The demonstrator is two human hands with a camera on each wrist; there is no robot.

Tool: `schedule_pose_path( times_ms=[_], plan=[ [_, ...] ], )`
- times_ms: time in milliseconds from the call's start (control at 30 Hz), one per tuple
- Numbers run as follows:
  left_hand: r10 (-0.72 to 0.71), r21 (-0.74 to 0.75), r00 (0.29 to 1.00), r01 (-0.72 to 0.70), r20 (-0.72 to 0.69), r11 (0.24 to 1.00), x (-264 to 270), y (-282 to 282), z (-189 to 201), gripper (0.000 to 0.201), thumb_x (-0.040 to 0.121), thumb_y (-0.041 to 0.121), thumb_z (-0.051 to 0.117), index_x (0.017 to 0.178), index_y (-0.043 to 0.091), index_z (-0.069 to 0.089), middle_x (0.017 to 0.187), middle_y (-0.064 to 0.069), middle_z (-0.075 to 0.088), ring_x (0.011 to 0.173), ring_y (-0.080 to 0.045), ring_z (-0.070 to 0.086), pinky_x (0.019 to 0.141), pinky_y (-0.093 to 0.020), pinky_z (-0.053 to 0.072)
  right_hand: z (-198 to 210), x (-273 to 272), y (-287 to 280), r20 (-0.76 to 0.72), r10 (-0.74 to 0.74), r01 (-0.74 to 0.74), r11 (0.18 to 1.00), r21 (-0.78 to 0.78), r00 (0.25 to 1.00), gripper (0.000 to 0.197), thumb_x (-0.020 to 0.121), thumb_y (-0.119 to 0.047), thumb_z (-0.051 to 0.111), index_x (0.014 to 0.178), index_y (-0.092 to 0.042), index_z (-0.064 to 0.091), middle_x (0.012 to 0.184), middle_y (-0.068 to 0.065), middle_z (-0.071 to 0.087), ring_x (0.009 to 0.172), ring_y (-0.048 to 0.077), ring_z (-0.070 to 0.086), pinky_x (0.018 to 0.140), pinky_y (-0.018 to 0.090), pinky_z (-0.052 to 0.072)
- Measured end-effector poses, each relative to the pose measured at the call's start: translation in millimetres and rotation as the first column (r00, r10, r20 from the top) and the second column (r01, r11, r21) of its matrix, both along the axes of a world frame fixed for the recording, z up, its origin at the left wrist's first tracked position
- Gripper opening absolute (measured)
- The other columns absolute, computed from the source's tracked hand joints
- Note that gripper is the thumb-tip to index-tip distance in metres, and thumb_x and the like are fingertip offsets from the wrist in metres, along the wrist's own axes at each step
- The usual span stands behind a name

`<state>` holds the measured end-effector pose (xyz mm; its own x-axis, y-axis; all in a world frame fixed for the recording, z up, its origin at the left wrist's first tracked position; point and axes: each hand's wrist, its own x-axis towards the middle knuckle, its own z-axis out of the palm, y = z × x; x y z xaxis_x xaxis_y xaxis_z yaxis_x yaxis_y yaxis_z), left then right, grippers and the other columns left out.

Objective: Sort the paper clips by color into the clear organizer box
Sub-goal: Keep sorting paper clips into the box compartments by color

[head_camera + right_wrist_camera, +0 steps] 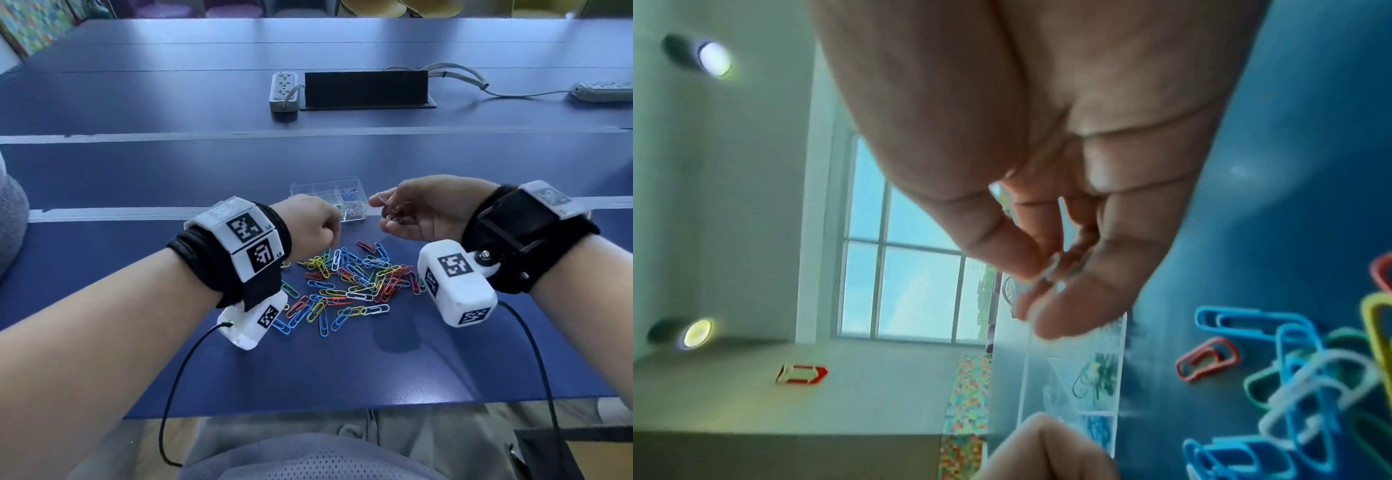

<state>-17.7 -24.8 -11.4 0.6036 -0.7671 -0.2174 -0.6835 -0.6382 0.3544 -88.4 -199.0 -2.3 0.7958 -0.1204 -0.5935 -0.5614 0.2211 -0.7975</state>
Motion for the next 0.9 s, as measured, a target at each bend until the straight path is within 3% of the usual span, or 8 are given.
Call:
schedule_pose_path(
  times_ms=[100,200,267,367,500,633,767,900],
  plan=[
    [0.027,0.051,1.000,-0.027,-0.002,0.998,-3.7,-4.7,-2.2,0.023,0.087,0.014,0.041,0.093,0.018,0.063,0.077,0.003,0.053,0.080,-0.017,0.047,0.073,-0.022,0.035,-1.8,-4.7,0.3,-0.065,-0.011,0.014,0.998,0.056,0.998,0.024,0.081,-0.016,0.032,0.063,-0.011,0.048,0.062,0.003,0.044,0.045,0.012,0.044,0.036,0.012,0.037],
    [-0.030,0.096,0.999,0.028,0.025,0.995,-3.3,-4.6,-5.0,0.020,0.082,0.028,0.057,0.101,0.024,0.064,0.093,0.000,0.059,0.096,-0.018,0.055,0.081,-0.026,0.045,-3.2,-8.4,5.9,-0.121,0.155,-0.175,0.968,-0.178,0.980,0.032,0.086,-0.030,0.041,0.057,-0.016,0.043,0.056,0.001,0.041,0.040,0.011,0.033,0.036,0.013,0.022],
    [-0.075,0.109,0.996,0.070,0.045,0.992,-1.0,-3.4,-6.2,0.028,0.078,0.032,0.066,0.105,0.028,0.067,0.101,-0.003,0.064,0.103,-0.019,0.057,0.088,-0.028,0.048,-2.6,-10.9,12.6,-0.179,0.299,-0.348,0.781,-0.518,0.937,0.033,0.088,-0.035,0.053,0.061,-0.017,0.049,0.055,-0.001,0.039,0.041,0.011,0.031,0.039,0.015,0.023],
    [-0.097,0.097,0.993,0.090,0.069,0.991,0.7,-3.7,-5.5,0.027,0.076,0.032,0.071,0.102,0.027,0.069,0.100,-0.005,0.065,0.102,-0.020,0.057,0.088,-0.029,0.048,-4.0,-16.2,22.2,-0.299,0.428,-0.449,0.307,-0.839,0.853,0.016,0.076,-0.039,0.071,0.075,-0.023,0.068,0.058,-0.007,0.053,0.052,0.008,0.048,0.053,0.021,0.039],
    [-0.108,0.093,0.991,0.100,0.082,0.991,0.0,-4.8,-5.5,0.025,0.073,0.034,0.073,0.095,0.022,0.069,0.089,-0.003,0.060,0.097,-0.020,0.057,0.087,-0.033,0.049,-11.4,-19.5,34.4,-0.337,0.437,-0.440,0.159,-0.884,0.834,0.008,0.071,-0.030,0.076,0.076,-0.024,0.073,0.062,-0.008,0.059,0.066,0.013,0.057,0.058,0.021,0.044],
    [-0.090,0.054,0.995,0.088,0.033,0.995,0.4,-2.0,-2.3,0.015,0.074,0.033,0.073,0.078,0.023,0.062,0.070,0.005,0.053,0.091,-0.020,0.060,0.083,-0.034,0.051,-8.2,-18.1,34.1,-0.316,0.435,-0.424,0.177,-0.888,0.843,0.007,0.072,-0.028,0.075,0.070,-0.026,0.068,0.064,-0.005,0.061,0.066,0.013,0.057,0.058,0.020,0.044],
    [-0.039,-0.002,0.998,0.039,-0.043,0.999,4.2,0.5,5.5,0.015,0.079,0.028,0.067,0.071,0.021,0.057,0.056,0.008,0.045,0.055,-0.008,0.045,0.056,-0.023,0.037,-3.3,-18.2,27.2,-0.340,0.430,-0.468,0.237,-0.851,0.836,0.014,0.077,-0.031,0.068,0.067,-0.026,0.062,0.070,-0.002,0.062,0.067,0.015,0.056,0.066,0.025,0.046],
    [0.051,-0.081,0.972,-0.071,-0.230,0.994,10.2,5.0,6.9,0.022,0.078,0.015,0.058,0.061,0.019,0.044,0.056,0.001,0.047,0.051,-0.017,0.044,0.054,-0.022,0.038,0.6,-16.3,27.1,-0.196,0.358,-0.398,0.673,-0.623,0.913,0.020,0.085,-0.009,0.048,0.066,-0.012,0.047,0.062,0.006,0.046,0.052,0.018,0.037,0.050,0.023,0.033]
  ],
)
